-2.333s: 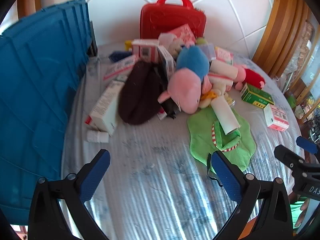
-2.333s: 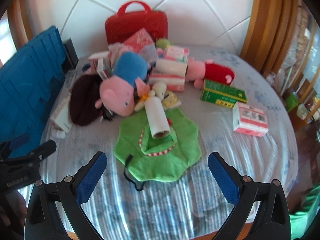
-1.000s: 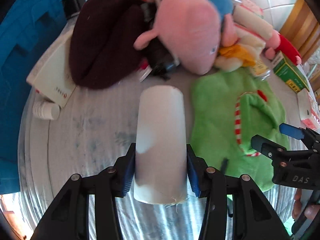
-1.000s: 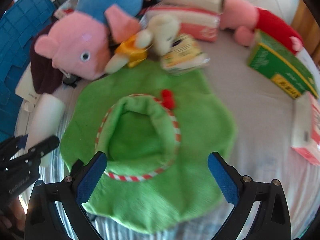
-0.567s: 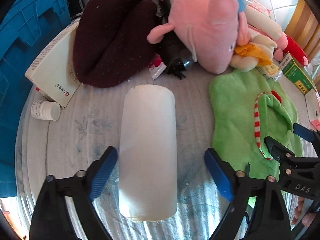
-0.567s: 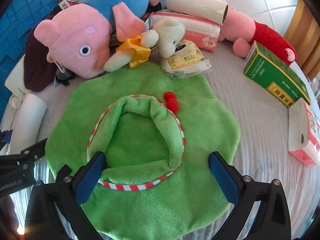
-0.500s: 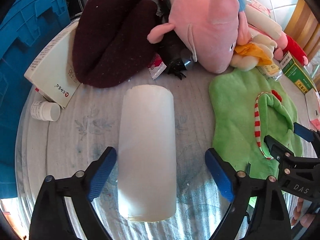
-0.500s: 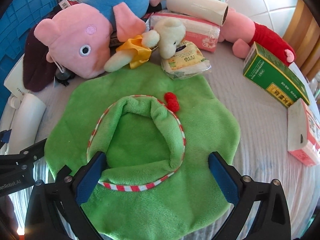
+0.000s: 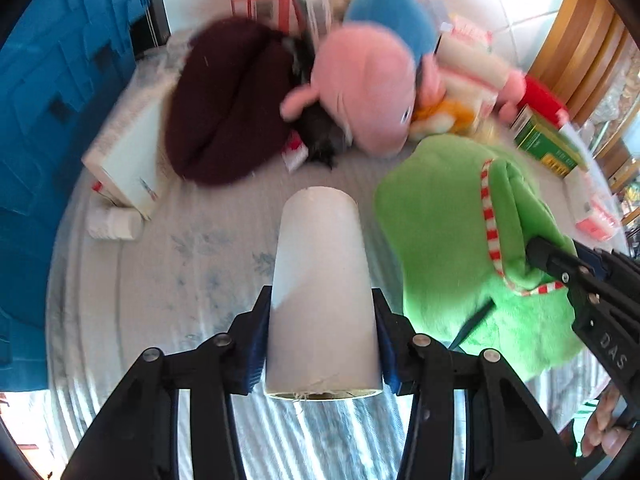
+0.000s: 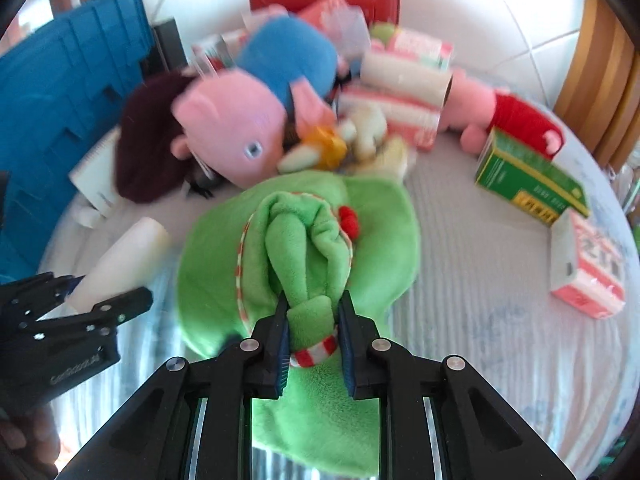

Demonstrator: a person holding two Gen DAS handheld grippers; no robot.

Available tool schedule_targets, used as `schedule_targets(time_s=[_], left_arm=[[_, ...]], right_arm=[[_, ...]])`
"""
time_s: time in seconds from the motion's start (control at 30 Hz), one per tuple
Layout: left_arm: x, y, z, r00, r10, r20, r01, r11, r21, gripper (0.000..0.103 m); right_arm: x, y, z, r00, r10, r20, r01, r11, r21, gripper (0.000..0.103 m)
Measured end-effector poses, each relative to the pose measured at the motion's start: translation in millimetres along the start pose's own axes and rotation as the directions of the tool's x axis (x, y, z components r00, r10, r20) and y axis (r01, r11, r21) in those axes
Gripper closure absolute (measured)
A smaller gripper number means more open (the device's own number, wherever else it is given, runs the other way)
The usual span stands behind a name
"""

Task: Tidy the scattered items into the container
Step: 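Grasp the white paper roll with the left tool while the right tool grasps the green towel, then carry the paper roll and green towel into the blue crate and release both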

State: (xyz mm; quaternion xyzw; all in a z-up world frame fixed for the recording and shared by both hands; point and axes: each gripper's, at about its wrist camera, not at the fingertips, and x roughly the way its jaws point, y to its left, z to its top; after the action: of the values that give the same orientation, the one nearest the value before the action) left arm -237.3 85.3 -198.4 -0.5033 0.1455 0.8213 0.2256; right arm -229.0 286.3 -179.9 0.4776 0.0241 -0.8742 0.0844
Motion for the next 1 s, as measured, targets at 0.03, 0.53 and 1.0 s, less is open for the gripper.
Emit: schedule_targets(time_s=[0.03, 0.53, 1.0], left_arm=[[-10, 0, 2, 1.000, -0.005, 0.020, 0.005, 1.000, 0.006, 0.058], [-129, -6, 10, 0.950, -0.047, 0.309, 0.028, 0.997, 0.067, 0.058], [-218, 37, 34, 0.894, 0.123, 0.432, -0.119, 0.992, -0.036, 0.058]], right_arm=[[-9, 2, -2, 1.000, -0.001, 0.020, 0.002, 1.000, -0.004, 0.083], [-109, 68, 27, 0.956, -0.014, 0.293, 0.042, 0.995, -0.088, 0.083], [-179, 122, 91, 0.861, 0.168, 0.481, -0.046, 0.966, -0.255, 0.083]])
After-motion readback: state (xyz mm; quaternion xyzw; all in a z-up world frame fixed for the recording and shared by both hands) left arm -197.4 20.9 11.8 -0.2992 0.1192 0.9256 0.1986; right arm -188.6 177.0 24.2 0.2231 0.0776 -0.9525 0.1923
